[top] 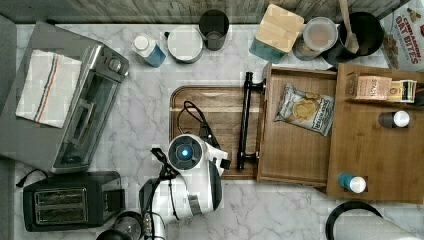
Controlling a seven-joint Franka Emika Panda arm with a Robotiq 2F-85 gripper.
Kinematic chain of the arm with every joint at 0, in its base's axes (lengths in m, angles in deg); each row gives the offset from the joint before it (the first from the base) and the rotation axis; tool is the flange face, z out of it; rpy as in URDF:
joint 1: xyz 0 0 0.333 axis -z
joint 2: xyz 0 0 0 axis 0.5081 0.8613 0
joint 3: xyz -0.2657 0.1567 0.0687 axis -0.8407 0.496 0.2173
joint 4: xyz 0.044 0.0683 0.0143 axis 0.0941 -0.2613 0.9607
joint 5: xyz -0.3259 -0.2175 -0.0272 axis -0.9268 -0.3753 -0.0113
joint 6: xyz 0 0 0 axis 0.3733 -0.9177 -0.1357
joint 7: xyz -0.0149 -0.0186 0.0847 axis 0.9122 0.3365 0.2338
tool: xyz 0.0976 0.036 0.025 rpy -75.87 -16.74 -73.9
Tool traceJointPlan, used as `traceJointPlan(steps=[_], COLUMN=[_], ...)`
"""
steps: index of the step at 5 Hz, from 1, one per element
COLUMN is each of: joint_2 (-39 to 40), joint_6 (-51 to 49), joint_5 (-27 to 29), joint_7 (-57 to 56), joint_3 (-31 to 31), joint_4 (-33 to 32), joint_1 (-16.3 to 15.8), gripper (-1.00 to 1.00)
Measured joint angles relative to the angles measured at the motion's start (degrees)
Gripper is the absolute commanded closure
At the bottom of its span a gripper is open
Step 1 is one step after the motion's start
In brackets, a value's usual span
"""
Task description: Place the butter on the board.
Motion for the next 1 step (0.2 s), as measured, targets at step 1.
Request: traceJointPlan(steps=[1], joint_2=[0.0], joint_6=[0.0], joint_5=[0.0], joint_7=[0.0], joint_3=[-0.1], joint_4=[0.0], joint_1=[0.0], gripper=[-1.0])
